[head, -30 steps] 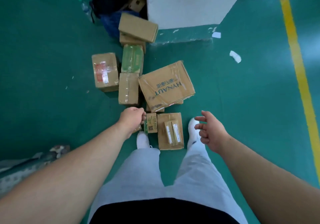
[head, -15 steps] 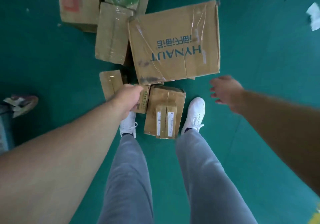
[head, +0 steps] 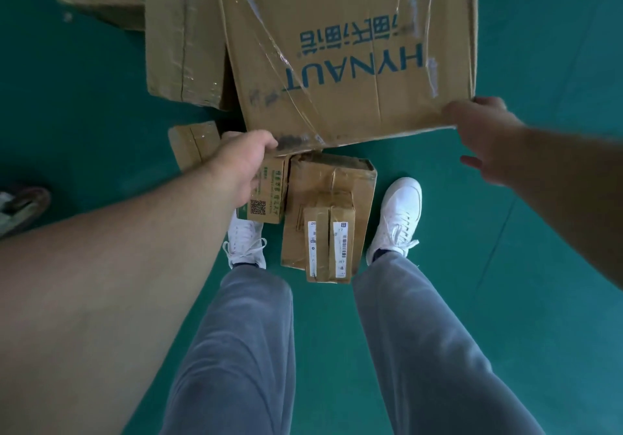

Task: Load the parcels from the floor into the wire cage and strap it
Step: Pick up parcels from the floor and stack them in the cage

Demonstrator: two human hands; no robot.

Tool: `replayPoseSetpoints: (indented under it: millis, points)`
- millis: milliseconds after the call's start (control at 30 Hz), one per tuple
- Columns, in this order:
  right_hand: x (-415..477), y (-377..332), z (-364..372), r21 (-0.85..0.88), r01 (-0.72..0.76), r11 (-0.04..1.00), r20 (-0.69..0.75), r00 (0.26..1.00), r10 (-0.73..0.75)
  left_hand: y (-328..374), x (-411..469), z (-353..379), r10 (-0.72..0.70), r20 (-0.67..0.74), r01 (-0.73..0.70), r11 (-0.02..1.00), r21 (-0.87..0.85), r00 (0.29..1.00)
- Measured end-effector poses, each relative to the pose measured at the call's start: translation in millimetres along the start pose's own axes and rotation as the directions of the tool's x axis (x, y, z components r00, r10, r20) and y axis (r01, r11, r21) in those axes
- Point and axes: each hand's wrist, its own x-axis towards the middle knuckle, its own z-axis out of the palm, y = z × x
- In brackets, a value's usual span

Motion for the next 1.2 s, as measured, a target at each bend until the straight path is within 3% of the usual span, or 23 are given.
replayPoseSetpoints:
  millis: [233, 367, 567, 700, 933, 1200]
  points:
    - [-49.6, -15.4, -57.5, 0.106, 0.046, 0.993, -0.004, 0.999, -0.046, 29.2, -72.8, -22.6, 0.053, 0.04, -0.05, 0.996, -0.079, 0.998]
    - [-111.1, -36.8, -113.9, 0.112, 0.124, 0.986, 0.109, 0.985, -0.137, 60.8, -156.4, -27.3, 0.122, 0.076, -0.111, 0.985, -0.134, 0.99]
    - [-235.1, -67.4, -189.5, 0.109, 0.195, 0.975, 0.255, 0.942, -0.217, 73.8, -297.0, -65.3, 0.207, -0.143, -0.24, 0.933, -0.269, 0.968]
    - [-305.3, -80.5, -219.3, 0.105, 0.204, 0.973, 0.352, 0.908, -0.228, 38.7, -384.6, -93.7, 0.172, -0.139, -0.218, 0.851, -0.478, 0.975]
    - [-409.6, -98.7, -193.0, -0.034, 0.405, 0.914, 0.471, 0.813, -0.343, -48.1, -489.0, -147.1, 0.114, -0.209, -0.231, 0.661, -0.714, 0.971]
    - [-538.1, -91.3, -85.9, -0.187, 0.696, 0.693, 0.65, 0.617, -0.444, -187.7, -548.9, -230.5, -0.033, -0.36, -0.318, 0.397, -0.861, 0.932]
